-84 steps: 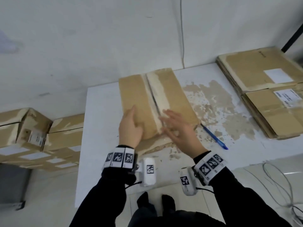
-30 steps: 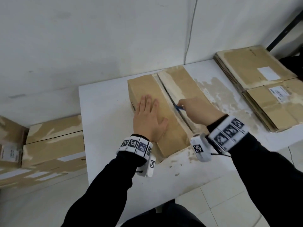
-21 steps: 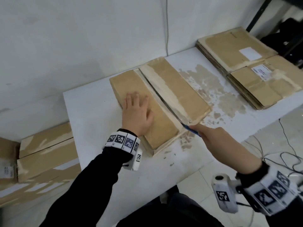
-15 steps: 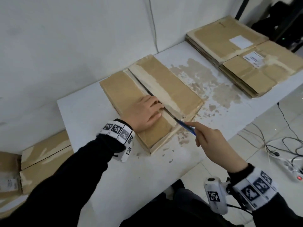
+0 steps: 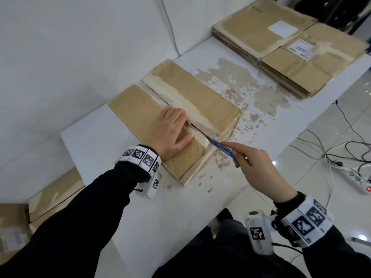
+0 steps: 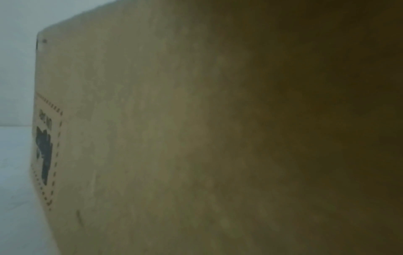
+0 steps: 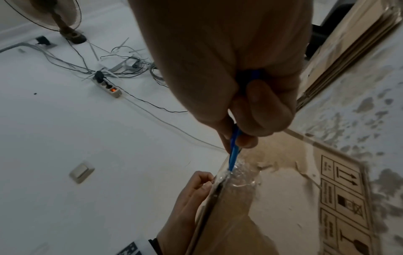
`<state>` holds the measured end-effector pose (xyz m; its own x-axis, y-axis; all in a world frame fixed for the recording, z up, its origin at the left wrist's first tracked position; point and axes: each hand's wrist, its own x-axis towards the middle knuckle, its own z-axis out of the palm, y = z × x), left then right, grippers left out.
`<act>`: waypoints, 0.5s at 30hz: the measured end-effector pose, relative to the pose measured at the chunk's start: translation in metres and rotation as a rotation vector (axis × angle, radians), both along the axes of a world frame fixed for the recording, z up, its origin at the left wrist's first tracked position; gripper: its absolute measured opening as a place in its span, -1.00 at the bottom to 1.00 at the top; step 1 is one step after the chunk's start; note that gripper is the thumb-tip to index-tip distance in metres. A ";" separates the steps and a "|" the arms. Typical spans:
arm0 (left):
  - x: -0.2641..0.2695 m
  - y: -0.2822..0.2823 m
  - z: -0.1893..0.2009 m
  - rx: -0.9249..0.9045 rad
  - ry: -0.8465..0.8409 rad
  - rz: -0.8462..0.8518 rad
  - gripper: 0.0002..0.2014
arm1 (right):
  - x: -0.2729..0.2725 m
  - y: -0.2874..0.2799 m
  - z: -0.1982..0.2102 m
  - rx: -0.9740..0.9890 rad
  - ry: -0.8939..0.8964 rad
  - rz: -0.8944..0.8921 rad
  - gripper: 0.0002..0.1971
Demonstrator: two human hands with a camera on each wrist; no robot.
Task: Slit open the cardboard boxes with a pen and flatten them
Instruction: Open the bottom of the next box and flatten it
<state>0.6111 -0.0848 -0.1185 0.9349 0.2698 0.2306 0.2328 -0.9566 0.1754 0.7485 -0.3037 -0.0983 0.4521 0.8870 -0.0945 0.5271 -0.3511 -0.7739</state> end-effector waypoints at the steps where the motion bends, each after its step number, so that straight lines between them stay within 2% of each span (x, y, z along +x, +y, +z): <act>1: 0.000 0.000 0.000 0.003 -0.006 0.002 -0.66 | 0.000 0.000 -0.001 0.000 0.005 -0.005 -0.59; 4: 0.001 -0.001 -0.001 0.004 -0.012 0.006 -0.65 | -0.003 -0.002 0.002 0.011 -0.023 -0.009 -0.60; 11: -0.001 -0.001 -0.002 0.022 -0.027 0.005 -0.64 | -0.008 -0.007 0.026 0.166 -0.265 0.031 -0.60; 13: 0.000 0.000 -0.001 0.019 -0.037 0.007 -0.64 | -0.001 -0.006 0.031 0.194 -0.270 0.011 -0.61; 15: 0.000 0.000 -0.003 0.016 -0.050 0.006 -0.65 | 0.002 -0.001 0.027 0.126 -0.233 0.018 -0.62</act>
